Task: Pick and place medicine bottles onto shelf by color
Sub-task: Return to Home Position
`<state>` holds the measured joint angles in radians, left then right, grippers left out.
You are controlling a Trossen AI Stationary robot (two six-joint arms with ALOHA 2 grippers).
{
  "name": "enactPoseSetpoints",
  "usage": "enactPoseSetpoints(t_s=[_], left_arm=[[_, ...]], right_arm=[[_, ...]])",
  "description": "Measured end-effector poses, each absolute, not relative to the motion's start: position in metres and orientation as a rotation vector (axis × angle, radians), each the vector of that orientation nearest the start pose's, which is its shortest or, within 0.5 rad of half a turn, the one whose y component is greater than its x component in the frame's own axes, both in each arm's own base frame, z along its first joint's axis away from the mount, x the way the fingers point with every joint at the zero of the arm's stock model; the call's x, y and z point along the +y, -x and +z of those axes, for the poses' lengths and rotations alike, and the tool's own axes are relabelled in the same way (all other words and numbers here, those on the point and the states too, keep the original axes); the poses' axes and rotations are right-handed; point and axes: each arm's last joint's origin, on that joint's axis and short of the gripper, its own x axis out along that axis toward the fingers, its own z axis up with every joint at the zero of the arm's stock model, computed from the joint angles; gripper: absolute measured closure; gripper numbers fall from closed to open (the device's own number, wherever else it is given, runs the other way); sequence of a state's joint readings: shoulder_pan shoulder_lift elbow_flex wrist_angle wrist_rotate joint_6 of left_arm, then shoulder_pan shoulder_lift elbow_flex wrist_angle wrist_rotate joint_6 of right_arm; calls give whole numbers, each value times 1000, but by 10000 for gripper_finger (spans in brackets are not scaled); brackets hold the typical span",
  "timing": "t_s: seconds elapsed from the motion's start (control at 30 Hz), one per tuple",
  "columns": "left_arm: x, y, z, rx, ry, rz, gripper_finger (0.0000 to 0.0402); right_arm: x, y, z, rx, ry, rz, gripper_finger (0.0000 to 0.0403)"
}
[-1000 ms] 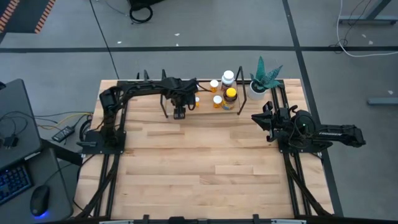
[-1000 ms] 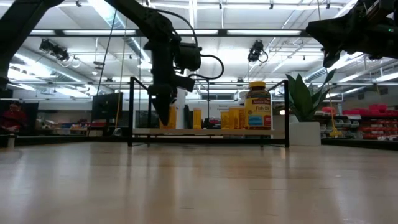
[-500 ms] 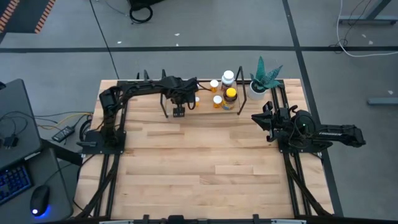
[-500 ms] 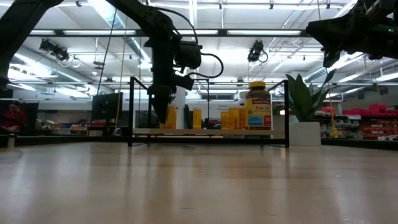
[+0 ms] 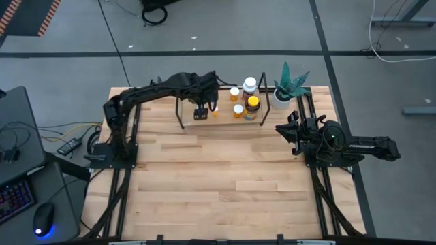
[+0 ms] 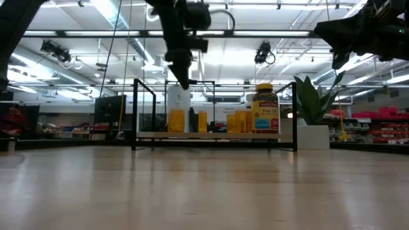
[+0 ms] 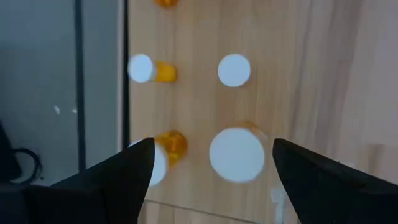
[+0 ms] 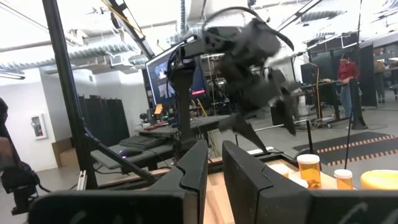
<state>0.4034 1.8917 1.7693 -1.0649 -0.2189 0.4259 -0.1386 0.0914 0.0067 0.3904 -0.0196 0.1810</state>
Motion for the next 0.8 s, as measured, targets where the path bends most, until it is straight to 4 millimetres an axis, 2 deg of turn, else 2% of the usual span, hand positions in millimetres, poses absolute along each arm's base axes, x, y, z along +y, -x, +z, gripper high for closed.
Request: enactPoseSetpoints(t_s=[0.2,0.33,0.6,0.8], left_arm=[[139,-327,333,1101,-230,370,70],[112,-302,344,936,-219,396,86],[43,-249,336,617,-128,328,127],[9,-218,321,318,-95,220,154]], right_arm=[[-13,-98,196,-315,-155,-90,346],[-13,-98,196,-315,-155,-90,346],[-13,-98,196,-315,-155,-90,346],[-13,-98,196,-315,-155,-90,346]])
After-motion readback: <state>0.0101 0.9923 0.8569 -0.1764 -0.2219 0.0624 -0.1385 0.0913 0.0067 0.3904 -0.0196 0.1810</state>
